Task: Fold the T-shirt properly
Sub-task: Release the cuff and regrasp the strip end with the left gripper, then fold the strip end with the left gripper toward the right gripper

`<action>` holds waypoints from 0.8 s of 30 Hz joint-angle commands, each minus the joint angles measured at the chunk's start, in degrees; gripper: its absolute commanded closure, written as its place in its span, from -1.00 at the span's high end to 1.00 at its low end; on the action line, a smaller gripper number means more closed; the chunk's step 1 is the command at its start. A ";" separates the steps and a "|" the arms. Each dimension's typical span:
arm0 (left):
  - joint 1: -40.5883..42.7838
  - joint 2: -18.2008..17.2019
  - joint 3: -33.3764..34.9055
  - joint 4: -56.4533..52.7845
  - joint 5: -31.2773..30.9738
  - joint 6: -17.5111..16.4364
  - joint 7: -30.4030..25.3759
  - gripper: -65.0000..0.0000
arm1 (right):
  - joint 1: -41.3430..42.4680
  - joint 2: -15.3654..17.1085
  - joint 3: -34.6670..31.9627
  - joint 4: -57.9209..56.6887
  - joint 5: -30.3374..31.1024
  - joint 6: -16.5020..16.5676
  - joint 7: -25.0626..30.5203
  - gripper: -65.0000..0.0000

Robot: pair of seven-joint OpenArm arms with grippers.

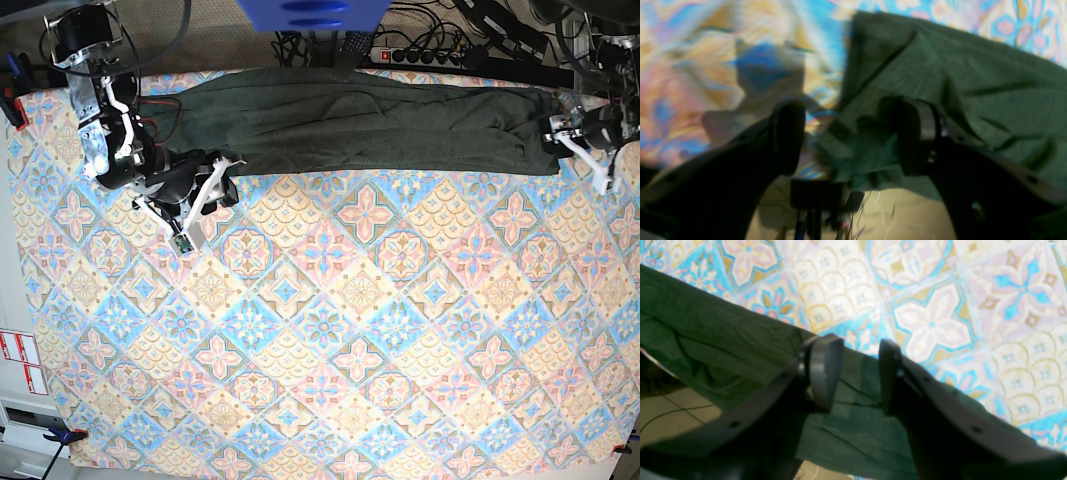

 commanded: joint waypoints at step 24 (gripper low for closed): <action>-3.29 2.48 11.52 -3.09 -7.03 -4.18 -0.37 -0.99 | 0.95 0.46 0.62 1.01 0.51 0.10 0.94 -0.33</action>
